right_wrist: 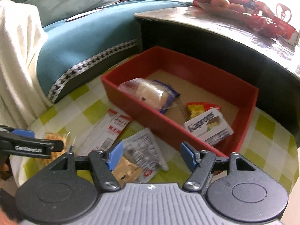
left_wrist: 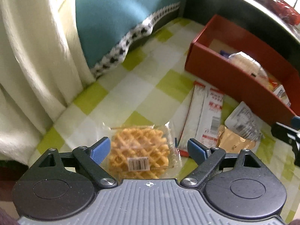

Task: Organize snacks
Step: 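Move left tool to wrapped waffle and close on it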

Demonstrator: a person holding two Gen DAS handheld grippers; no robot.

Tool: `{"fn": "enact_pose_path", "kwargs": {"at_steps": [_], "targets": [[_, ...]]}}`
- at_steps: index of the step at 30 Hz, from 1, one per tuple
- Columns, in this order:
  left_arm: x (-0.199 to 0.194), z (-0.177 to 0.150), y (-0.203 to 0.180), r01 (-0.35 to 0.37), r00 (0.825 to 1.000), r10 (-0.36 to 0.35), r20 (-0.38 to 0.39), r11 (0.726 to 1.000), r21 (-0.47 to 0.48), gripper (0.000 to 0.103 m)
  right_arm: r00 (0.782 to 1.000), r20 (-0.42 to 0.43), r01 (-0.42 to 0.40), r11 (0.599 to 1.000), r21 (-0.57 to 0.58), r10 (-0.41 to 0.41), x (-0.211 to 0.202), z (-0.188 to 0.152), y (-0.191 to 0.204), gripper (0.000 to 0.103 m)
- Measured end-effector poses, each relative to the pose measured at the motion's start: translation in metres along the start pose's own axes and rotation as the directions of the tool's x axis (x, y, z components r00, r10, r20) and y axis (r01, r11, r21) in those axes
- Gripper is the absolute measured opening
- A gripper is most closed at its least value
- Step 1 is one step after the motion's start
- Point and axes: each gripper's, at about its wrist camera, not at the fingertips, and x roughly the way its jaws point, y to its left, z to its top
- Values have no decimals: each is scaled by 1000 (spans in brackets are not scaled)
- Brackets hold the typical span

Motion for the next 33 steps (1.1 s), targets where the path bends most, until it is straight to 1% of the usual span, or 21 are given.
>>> {"fn": "enact_pose_path", "kwargs": {"at_steps": [3, 6, 10, 12, 13, 15, 17, 19, 20, 22, 24, 26, 30, 33], "targets": [[11, -2, 3, 14, 999, -15, -41, 999, -37, 93, 1000, -11, -7, 1000, -10, 7, 0, -5, 5, 69], [15, -2, 0, -15, 1000, 15, -20, 1000, -21, 96, 1000, -18, -12, 1000, -16, 11, 0, -9, 6, 69], [27, -2, -2, -62, 997, 61, -38, 998, -27, 99, 1000, -21, -15, 1000, -1, 15, 1, -8, 0, 69], [31, -3, 3, -67, 996, 64, -63, 996, -52, 99, 1000, -21, -17, 1000, 3, 17, 0, -7, -1, 69], [31, -4, 6, -57, 996, 53, -72, 996, -66, 99, 1000, -20, -19, 1000, 3, 19, 0, -8, -1, 69], [30, -6, 10, -49, 996, 43, -72, 996, -78, 99, 999, -23, -24, 1000, 0, 24, 0, -8, 0, 70], [34, -7, 11, -66, 996, 60, -72, 995, -80, 103, 999, -28, -25, 1000, -2, 25, 1, -8, 0, 70], [43, -8, 10, -73, 993, 65, -94, 994, -82, 102, 999, -33, -23, 1000, -5, 23, 2, -8, 0, 70], [45, -10, 8, -87, 992, 80, -93, 994, -73, 103, 999, -34, -22, 1000, -6, 22, 2, -9, 1, 70], [42, -11, 4, -87, 994, 82, -73, 994, -61, 97, 999, -36, -21, 1000, -12, 21, 0, -10, 2, 70], [37, -12, 0, -61, 996, 59, -65, 997, -40, 91, 999, -37, -23, 1000, -5, 22, -4, -15, -1, 70], [33, -14, -3, -55, 997, 54, -55, 998, -19, 87, 999, -44, -23, 1000, 13, 24, -12, -25, -5, 70], [24, -20, -9, -20, 999, 21, -44, 1000, 20, 83, 997, -78, -1, 999, 33, 3, -30, -55, -15, 70], [16, -24, -14, 6, 1000, -5, -28, 999, 52, 80, 991, -130, 25, 998, 64, -17, -41, -88, -26, 70]]}}
